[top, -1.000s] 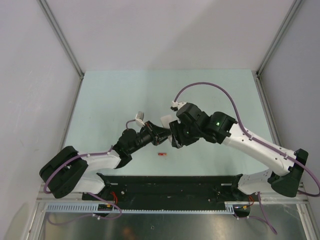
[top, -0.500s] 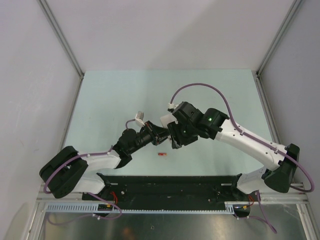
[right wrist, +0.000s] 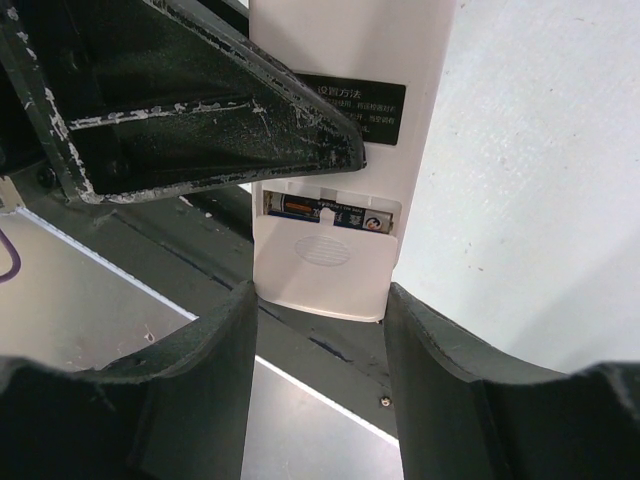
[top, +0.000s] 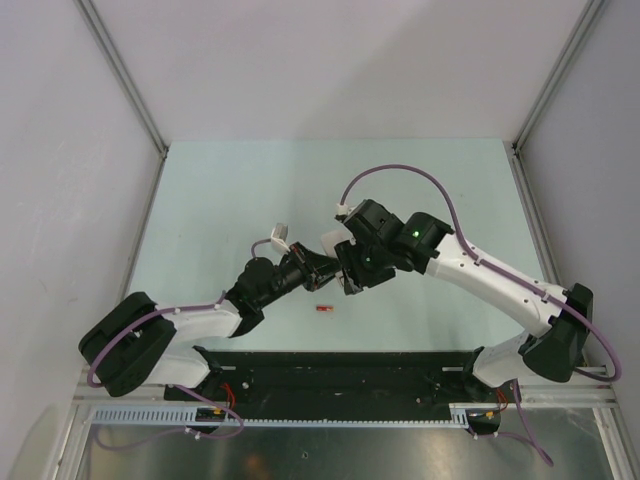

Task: Load the batteries into the remote control

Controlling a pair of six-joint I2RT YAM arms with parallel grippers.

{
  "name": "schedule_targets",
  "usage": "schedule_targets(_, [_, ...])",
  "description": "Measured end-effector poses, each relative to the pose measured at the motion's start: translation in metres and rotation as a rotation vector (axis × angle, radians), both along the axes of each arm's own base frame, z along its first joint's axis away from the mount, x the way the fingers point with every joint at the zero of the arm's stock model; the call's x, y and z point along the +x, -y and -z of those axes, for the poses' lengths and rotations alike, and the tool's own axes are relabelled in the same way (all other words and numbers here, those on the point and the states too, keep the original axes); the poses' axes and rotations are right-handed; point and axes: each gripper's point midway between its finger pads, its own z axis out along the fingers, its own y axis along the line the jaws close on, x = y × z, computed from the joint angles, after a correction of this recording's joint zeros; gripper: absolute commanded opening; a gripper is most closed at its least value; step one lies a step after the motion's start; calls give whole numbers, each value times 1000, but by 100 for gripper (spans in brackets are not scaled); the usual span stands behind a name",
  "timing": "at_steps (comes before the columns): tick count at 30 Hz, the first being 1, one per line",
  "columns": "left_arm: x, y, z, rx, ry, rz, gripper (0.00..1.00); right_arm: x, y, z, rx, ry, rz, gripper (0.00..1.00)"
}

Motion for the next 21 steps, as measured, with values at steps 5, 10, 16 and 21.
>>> schedule_targets(5, [0,0,2,5,-5,1,0,1,-1,3,-7,-5,-2,45])
schedule_targets(10, [0,0,2,5,-5,2,0,2,-1,3,-7,-3,-2,45])
schedule_targets(16, [-1,1,2,5,-6,5,0,4,-1,2,-3,0,3,45])
schedule_targets(21, [-2,1,2,5,-6,6,0,4,-1,2,-3,1,4,45])
